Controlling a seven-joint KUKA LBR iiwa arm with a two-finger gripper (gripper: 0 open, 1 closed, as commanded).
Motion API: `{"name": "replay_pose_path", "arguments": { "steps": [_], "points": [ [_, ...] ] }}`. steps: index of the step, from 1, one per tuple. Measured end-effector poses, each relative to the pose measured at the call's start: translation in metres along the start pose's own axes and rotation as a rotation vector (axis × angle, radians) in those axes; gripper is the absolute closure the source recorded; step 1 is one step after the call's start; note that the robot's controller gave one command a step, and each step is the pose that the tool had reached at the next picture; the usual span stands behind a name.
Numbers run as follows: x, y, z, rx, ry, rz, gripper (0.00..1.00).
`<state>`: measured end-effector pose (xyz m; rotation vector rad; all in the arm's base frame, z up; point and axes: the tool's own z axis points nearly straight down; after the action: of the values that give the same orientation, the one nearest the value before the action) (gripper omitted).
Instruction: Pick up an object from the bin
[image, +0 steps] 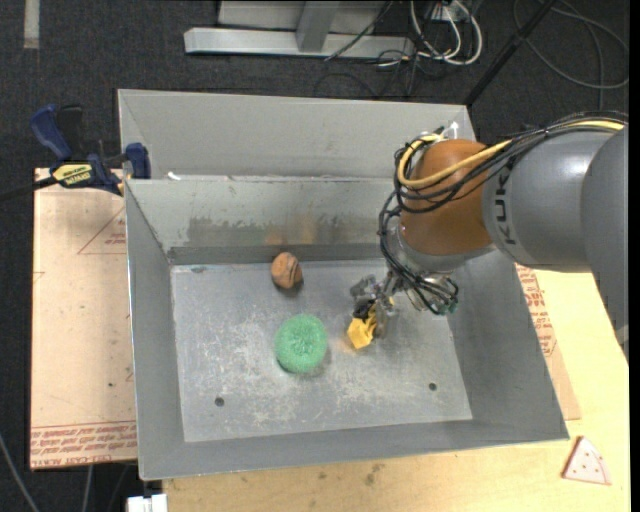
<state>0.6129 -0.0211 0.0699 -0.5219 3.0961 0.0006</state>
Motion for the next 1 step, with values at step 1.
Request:
{"name": "replay_pose_path", "arguments": {
  "steps": [1],
  "points": [
    [0.0,0.0,0.0,0.0,0.0,0.0,1.0]
  ]
}}
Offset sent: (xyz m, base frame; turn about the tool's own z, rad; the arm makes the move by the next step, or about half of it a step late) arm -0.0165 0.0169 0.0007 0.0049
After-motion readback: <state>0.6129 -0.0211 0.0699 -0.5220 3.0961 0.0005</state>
